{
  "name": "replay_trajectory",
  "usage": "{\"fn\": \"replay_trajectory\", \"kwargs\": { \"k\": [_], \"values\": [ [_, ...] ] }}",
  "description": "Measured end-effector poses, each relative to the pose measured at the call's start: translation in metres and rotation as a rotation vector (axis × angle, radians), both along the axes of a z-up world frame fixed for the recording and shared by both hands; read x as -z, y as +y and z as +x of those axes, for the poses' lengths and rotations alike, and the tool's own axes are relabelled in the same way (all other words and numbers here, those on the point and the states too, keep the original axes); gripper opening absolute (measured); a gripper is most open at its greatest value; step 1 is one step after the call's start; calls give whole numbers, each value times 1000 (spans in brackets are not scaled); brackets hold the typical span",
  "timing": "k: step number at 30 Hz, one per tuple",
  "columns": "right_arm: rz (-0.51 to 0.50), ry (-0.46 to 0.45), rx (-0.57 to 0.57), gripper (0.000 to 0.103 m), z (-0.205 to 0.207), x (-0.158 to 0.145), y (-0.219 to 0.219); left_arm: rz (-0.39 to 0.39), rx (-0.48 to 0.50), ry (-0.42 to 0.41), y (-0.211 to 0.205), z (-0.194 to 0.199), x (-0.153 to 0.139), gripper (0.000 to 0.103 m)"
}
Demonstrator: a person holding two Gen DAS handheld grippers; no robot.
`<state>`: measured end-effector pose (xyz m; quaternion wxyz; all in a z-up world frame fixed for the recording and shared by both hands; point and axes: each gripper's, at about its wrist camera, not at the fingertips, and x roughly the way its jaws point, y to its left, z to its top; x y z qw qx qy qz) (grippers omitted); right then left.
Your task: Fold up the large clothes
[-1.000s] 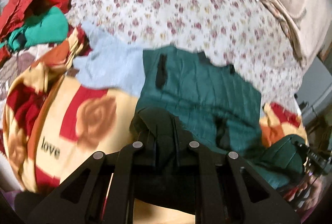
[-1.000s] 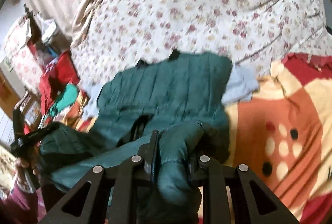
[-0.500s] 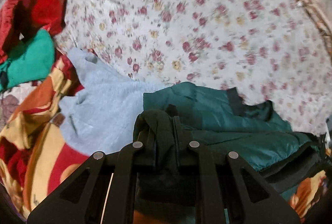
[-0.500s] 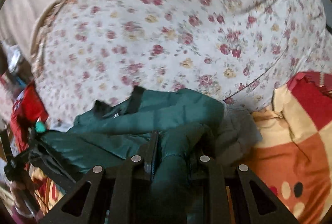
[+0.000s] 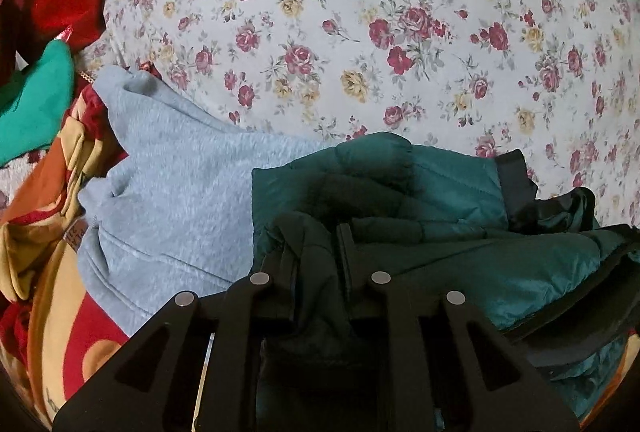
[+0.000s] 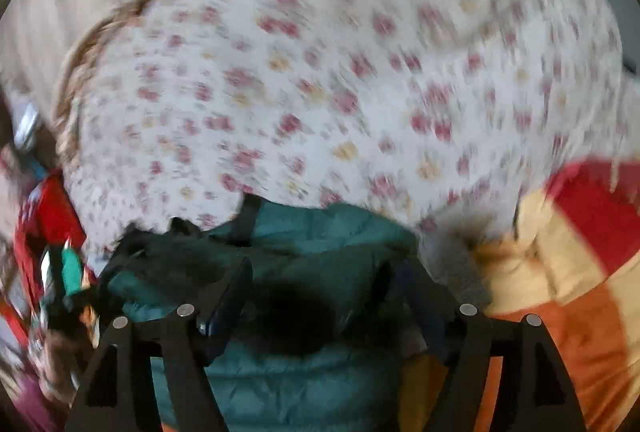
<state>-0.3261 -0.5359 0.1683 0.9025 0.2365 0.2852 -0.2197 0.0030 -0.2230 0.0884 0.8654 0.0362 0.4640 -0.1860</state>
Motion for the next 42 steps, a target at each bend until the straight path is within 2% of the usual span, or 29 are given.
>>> {"fn": "replay_trajectory", "kwargs": {
  "k": [2,4,7,9,12,14,18,21,23,26,29,33,35,38,42],
  "values": [
    [-37,-59,-59,74,-5,-11,25,-8,1,-3,2,0,1,17],
    [-42,-68,-151,74,6,-7,48,-13,0,-3,3,0,0,17],
    [-60,9,-311,74,48,12,82,-16,4,-1,4,-1,-2,17],
    [-134,79,-360,74,81,26,103,-18,10,0,5,-1,-4,17],
    [-197,152,-349,74,128,44,112,-24,17,6,6,-1,-5,18],
    [-231,187,-313,74,153,54,107,-38,21,9,8,-1,-7,23],
    [-169,212,-276,83,181,76,93,-60,49,9,13,-4,-15,35],
    [-169,243,-275,89,191,89,92,-105,72,16,23,-7,-29,46],
    [-176,254,-268,90,193,94,92,-120,64,-19,30,-14,-41,70],
    [-156,255,-266,90,192,93,89,-145,37,-121,43,-30,-60,78],
    [-125,243,-262,90,184,83,88,-155,59,-121,42,-36,-64,78],
    [-76,152,-247,90,159,56,81,-118,88,-128,30,-43,-57,78],
    [-86,128,-239,90,144,42,75,-107,96,-122,24,-45,-51,78],
    [-125,139,-218,90,133,32,66,-93,88,-100,14,-42,-36,78],
    [-145,161,-151,90,127,34,42,-60,58,-79,5,-32,-20,78]
  ]
}}
